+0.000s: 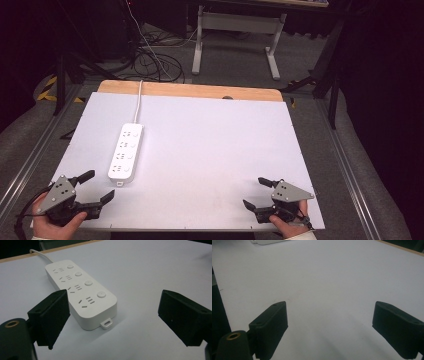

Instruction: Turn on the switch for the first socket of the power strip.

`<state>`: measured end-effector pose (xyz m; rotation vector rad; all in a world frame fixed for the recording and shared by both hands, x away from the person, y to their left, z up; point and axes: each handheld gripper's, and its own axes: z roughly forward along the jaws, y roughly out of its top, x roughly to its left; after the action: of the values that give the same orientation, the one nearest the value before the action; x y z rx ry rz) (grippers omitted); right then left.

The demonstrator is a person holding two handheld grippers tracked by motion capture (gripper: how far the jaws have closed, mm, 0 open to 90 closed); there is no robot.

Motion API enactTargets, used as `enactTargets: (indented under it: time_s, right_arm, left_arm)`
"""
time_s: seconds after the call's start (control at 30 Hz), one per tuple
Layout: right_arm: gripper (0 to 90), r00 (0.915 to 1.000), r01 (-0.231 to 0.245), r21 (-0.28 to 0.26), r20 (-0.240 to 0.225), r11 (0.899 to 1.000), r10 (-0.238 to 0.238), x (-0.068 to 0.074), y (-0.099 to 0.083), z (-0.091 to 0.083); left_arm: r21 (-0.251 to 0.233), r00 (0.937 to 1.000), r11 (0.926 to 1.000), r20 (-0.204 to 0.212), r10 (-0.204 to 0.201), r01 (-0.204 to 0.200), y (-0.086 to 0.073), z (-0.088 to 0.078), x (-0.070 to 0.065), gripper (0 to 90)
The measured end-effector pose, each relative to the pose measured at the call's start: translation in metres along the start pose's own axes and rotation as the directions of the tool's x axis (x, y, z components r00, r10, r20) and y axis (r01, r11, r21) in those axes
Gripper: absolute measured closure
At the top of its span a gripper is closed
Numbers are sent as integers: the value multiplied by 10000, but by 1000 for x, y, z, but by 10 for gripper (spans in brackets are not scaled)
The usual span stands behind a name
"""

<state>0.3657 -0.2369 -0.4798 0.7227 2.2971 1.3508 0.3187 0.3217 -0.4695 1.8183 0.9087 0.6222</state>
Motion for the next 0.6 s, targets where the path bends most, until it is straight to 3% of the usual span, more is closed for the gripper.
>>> enactTargets:
  time_s: [0.47,0.6]
  right_arm:
    - [135,10000,9,72,-54,10000,-9,1,-1,2]
    - [135,10000,56,87,-79,9999,-55,2,0,2]
  left_arm:
    - [-16,9996,9997,-32,264,-264,4,0,-5,83]
    - [-43,9999,9999,62,122,-122,7,-1,-8,84]
